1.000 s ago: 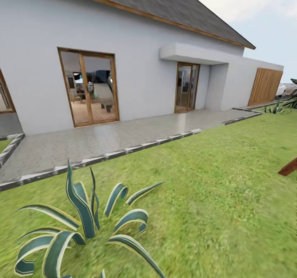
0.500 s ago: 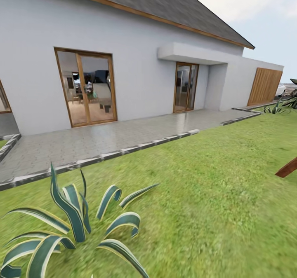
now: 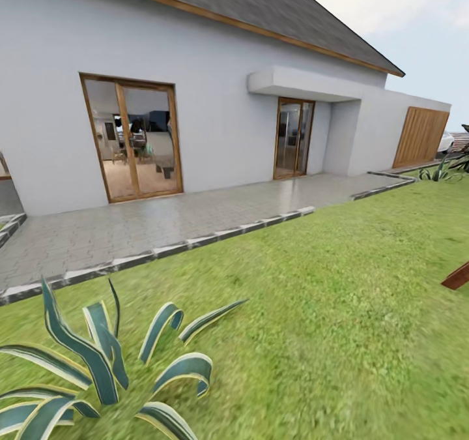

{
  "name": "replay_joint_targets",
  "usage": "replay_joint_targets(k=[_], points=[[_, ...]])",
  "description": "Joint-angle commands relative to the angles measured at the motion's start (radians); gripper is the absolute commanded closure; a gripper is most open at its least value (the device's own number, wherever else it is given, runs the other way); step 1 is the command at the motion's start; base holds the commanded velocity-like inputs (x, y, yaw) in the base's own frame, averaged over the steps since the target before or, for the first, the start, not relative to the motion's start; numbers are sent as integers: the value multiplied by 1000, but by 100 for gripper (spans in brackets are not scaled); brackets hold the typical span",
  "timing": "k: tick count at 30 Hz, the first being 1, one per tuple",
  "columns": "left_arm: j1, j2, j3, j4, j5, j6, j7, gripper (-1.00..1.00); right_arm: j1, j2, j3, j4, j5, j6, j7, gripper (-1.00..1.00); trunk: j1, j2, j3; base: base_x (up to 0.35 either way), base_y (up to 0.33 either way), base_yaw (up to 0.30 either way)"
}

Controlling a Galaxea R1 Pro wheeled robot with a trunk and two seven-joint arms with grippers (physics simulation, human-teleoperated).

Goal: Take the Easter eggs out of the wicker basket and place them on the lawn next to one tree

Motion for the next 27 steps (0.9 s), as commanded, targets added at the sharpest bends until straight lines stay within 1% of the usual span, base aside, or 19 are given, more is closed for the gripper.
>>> replay_joint_targets(k=[1, 4, 8, 24, 27], points=[[0, 0, 0, 0, 1, 0, 0, -100, -1, 0, 0, 2, 0, 0, 0, -100, 1, 0, -1, 281, -110, 0], [0, 0, 1, 0, 1, 0, 0, -100, -1, 0, 0, 2, 0, 0, 0, -100, 1, 0, -1, 193, -40, 0], [0, 0, 1, -1, 1, 0, 1, -100, -1, 0, 0, 2, 0, 0, 0, -100, 1, 0, -1, 59, -7, 4], [0, 0, 1, -1, 1, -1, 2, -100, -1, 0, -1, 2, 0, 0, -1, -100, 1, 0, -1, 1, 0, 239], [0, 0, 2, -1, 1, 0, 2, -100, -1, 0, 0, 2, 0, 0, -1, -100, 1, 0, -1, 2, -13, 108]])
